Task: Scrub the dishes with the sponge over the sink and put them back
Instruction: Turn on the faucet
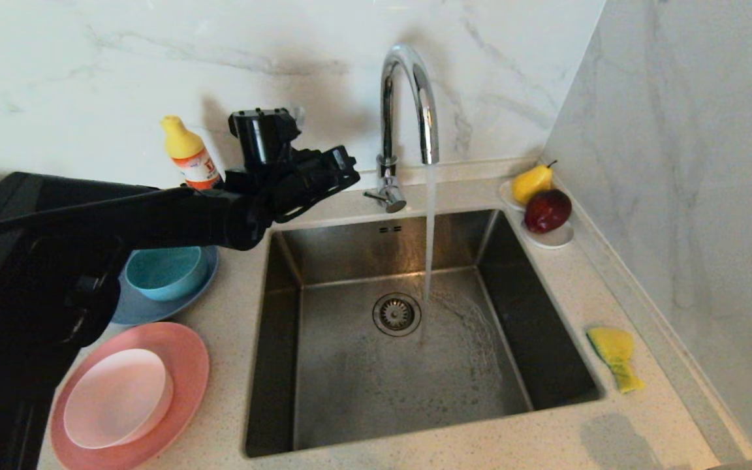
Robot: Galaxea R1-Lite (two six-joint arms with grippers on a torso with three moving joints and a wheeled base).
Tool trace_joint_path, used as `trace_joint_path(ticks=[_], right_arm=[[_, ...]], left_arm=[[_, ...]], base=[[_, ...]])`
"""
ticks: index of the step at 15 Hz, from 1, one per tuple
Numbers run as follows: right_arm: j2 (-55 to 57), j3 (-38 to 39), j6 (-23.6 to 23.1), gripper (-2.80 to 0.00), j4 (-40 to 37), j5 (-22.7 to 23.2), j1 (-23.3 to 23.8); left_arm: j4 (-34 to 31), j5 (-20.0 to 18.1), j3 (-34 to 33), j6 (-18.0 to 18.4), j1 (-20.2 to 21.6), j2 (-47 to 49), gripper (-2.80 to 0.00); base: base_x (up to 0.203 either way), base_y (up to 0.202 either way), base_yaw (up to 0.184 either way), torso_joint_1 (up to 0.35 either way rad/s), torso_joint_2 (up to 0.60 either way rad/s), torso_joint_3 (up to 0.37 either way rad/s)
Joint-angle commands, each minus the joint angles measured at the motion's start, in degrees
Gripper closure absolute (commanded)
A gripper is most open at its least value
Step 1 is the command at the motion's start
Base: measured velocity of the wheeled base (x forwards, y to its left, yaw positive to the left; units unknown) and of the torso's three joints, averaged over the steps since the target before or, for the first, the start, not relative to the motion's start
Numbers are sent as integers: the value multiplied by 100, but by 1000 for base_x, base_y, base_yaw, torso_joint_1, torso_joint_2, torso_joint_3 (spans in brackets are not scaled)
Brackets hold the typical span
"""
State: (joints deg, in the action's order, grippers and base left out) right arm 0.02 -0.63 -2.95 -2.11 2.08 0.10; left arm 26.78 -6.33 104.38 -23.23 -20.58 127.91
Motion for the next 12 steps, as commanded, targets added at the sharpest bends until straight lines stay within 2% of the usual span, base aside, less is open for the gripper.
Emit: trace_joint_path(ticks=[1,3,5,6,9,12], right_arm=[[-2,2,-4,0,0,-6,-1],[-2,-6,-4,0,0,2,-1],[-2,-1,-4,0,0,2,-1],[-2,2,-4,0,0,-2,-1],[-2,-2,-4,0,0,-2,-1],[-2,2,-4,0,0,2,-1]], left_arm=[[15,154,-128,-12,9,-678,0],[14,313,-504,26,8,-1320,0],[21,475,-1239,251,5,-2341,0],[32,631,-1636,462,4,-2812,0],[74,1482,-2735,1232,3,-4259,0],[43,1995,-3792,1820,15,-5861,0]], base=[[0,0,0,0,0,0],[0,0,0,0,0,0],[0,0,0,0,0,0],[0,0,0,0,0,0],[0,0,0,0,0,0],[0,0,0,0,0,0]])
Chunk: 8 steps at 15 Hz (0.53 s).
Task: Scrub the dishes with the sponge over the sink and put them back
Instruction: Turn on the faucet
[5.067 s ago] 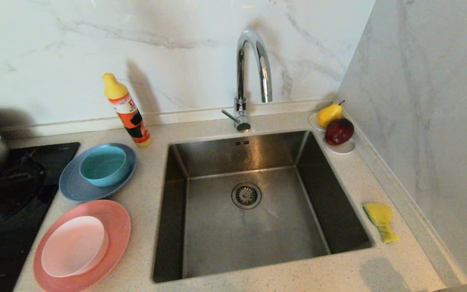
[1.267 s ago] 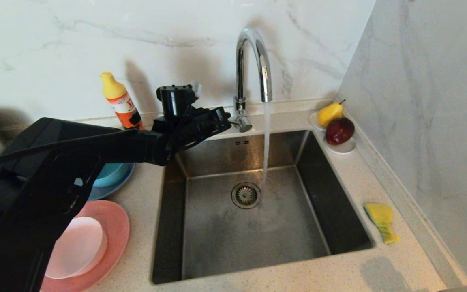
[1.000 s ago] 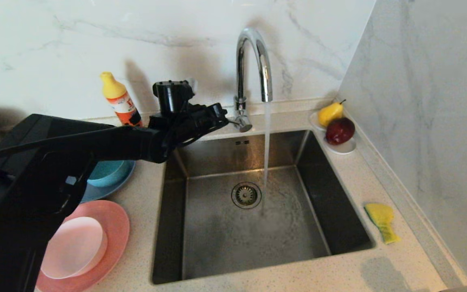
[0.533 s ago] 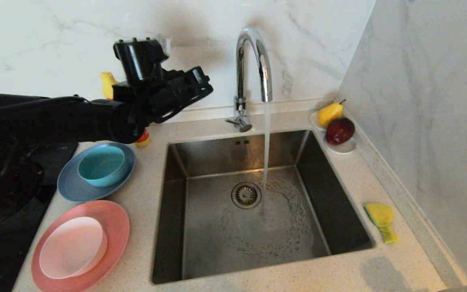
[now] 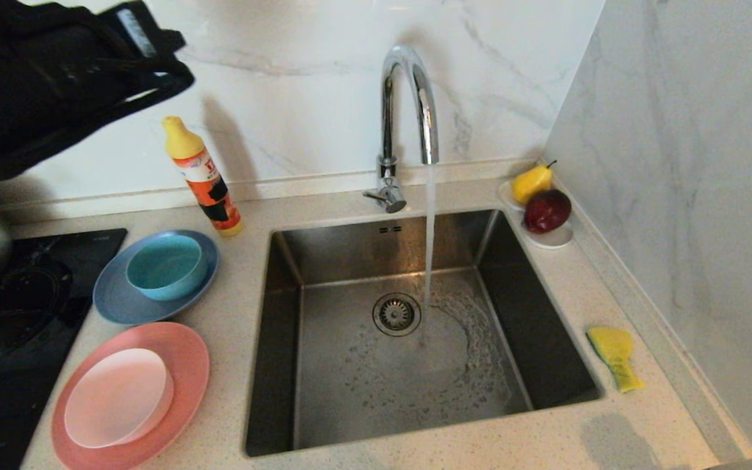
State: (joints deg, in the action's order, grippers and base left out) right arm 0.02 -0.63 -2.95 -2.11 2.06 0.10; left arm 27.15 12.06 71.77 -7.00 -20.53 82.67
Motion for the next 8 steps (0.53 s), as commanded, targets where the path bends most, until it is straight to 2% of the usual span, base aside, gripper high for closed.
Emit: trace_joint_path(ticks=[1,3,8], right_arm=[[-2,2,-4,0,0,5,-1],[-2,2,-4,0,0,5,-1],[-2,-4,-4,0,0,5,-1]], left_arm=[[17,339,-944,464,14,-1864,0],[3,620,-1680,805,101,-2868,0],[-208,822,-3614,1072,1263,-5249,0]], base=[[0,0,0,0,0,0],[0,0,0,0,0,0],[0,0,0,0,0,0]])
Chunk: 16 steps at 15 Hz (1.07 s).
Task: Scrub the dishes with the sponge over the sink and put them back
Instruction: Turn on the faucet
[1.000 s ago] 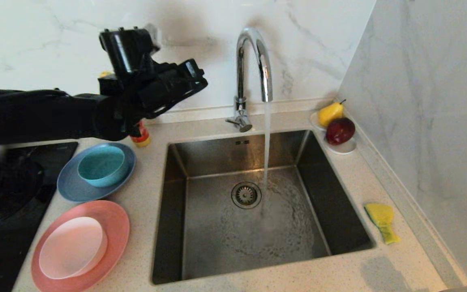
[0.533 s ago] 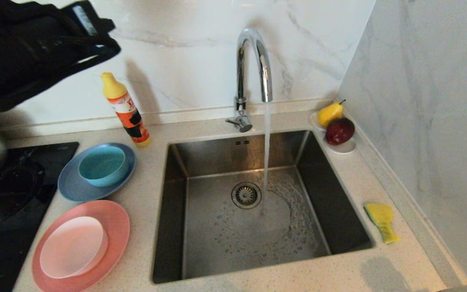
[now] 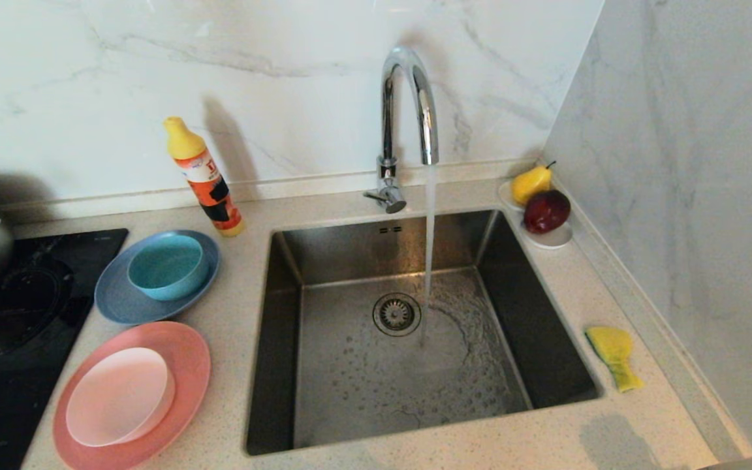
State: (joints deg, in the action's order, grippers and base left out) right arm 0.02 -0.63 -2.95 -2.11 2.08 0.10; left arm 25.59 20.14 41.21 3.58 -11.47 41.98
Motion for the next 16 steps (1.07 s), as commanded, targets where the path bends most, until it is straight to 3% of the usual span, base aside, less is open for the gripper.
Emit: trace_joint_path(ticks=[1,5,8,13,16], right_arm=[[-2,2,-4,0,0,2,-1],[-2,2,-4,0,0,2,-1],[-2,-2,-4,0,0,2,-1],[-2,2,-4,0,0,2,-1],[-2,-6,-4,0,0,2,-1]], left_arm=[[-182,12,-874,27,551,-1628,0],[-1431,-282,-1675,59,994,-3167,0],[-2473,-932,-2409,91,1096,-4150,0],[-2487,-2151,-4192,116,1120,-4206,0],[-2454,-2209,-4227,37,1121,-4207,0]], base=[[0,0,0,0,0,0],[0,0,0,0,0,0],[0,0,0,0,0,0],[0,0,0,0,0,0],[0,0,0,0,0,0]])
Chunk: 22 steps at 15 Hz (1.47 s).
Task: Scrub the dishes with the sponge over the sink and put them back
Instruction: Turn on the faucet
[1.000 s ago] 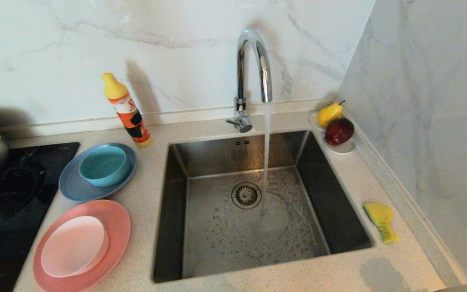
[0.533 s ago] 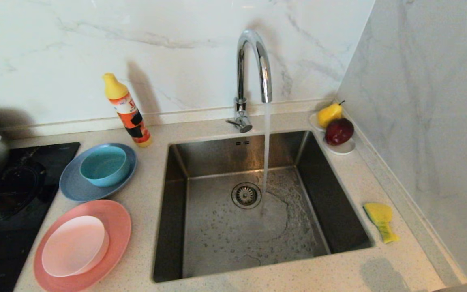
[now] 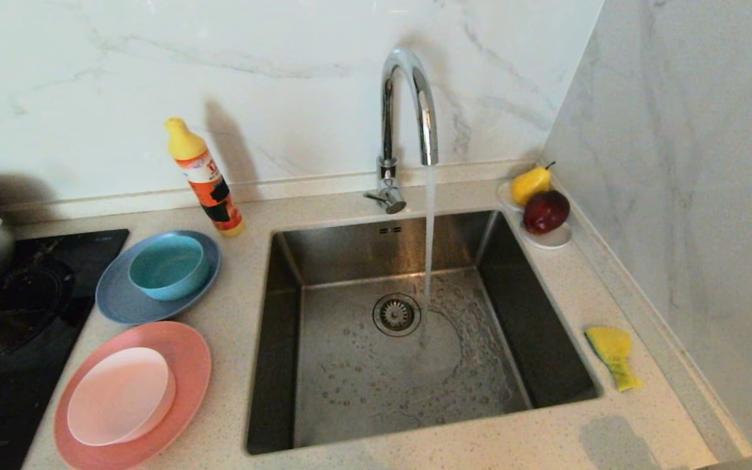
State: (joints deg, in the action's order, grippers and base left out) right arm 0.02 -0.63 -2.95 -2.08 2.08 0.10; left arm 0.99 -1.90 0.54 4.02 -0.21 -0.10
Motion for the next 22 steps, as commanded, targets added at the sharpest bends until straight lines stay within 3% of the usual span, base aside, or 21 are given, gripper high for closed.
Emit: trace_joint_path(ticks=[1,4,22], right_arm=[[-2,2,-4,0,-2,2,-1],[-2,1,-4,0,-2,2,-1],[-2,61,-132,0,182,-24,-1]], left_arm=[[7,-21,-159,-6,3,1,0],[7,6,-159,-138,3,1,0],[7,2,-159,-138,3,1,0]], base=[[0,0,0,0,0,0],[0,0,0,0,0,0],[0,0,0,0,0,0]])
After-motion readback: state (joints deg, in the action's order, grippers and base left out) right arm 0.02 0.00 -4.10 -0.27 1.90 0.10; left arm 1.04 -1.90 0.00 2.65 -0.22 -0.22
